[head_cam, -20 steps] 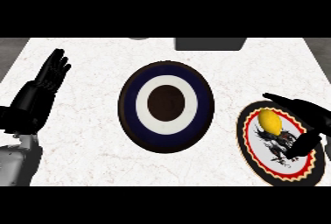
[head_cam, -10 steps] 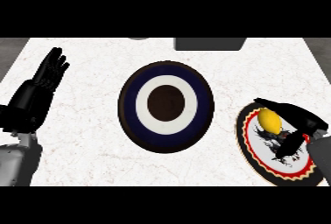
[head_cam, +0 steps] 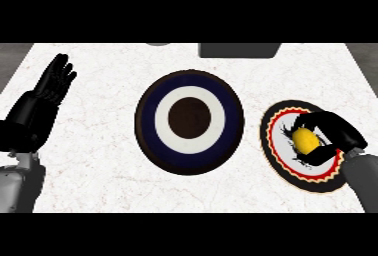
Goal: Pick the lemon from the plate and place it in the plate
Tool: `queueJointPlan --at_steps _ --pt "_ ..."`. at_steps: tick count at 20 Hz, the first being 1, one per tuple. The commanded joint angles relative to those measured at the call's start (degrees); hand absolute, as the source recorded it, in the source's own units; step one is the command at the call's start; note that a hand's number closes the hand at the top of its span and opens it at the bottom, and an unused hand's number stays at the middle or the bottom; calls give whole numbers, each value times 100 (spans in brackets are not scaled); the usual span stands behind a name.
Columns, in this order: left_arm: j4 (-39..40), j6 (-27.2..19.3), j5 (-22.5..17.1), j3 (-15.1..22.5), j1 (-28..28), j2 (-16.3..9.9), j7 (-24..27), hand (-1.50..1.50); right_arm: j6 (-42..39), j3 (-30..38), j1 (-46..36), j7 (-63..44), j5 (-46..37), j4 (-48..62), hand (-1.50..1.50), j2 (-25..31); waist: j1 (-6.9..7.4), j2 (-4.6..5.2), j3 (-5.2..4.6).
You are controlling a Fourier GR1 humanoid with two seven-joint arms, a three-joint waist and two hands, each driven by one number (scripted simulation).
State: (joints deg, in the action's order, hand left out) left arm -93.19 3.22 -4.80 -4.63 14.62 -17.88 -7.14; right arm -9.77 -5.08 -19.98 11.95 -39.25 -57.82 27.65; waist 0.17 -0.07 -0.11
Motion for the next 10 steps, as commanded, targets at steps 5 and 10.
queueJointPlan --at_steps 5,10 --pt "161 -66 38 -142 41 -24 53 0 2287 852 1441 -803 -510 239 150 112 -250 10 14" --pt "31 -61 216 107 -148 155 83 0 3062 1057 2202 -786 -548 -921 150 17 -128 -12 7"
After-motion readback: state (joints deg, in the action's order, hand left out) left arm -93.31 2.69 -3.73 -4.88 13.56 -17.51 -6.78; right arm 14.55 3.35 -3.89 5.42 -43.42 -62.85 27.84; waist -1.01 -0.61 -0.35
